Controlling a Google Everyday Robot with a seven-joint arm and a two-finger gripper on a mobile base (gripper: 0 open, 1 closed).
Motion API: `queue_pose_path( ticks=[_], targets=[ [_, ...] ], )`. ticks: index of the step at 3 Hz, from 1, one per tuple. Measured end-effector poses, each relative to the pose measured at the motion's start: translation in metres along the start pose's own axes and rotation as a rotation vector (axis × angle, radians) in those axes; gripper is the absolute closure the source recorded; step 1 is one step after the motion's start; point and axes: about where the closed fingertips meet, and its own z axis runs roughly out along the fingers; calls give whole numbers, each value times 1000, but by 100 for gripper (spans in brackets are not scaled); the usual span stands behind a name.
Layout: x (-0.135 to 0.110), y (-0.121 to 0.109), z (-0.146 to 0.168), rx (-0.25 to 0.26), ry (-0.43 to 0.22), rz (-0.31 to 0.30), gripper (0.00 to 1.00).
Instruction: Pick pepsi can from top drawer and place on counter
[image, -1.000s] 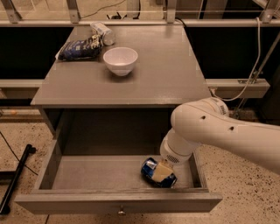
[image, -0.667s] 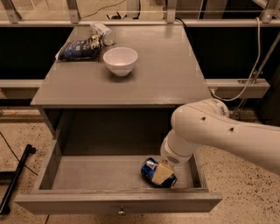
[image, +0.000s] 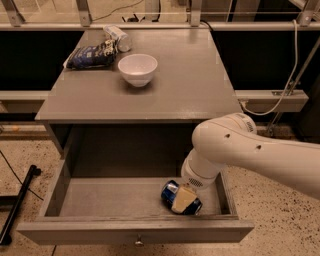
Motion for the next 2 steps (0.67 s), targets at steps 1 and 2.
queue_pose_path(
  ticks=[1,2],
  targets=[
    [0,0,-1,2,1,-1,38],
    [0,1,-2,4,1,-3,29]
  ],
)
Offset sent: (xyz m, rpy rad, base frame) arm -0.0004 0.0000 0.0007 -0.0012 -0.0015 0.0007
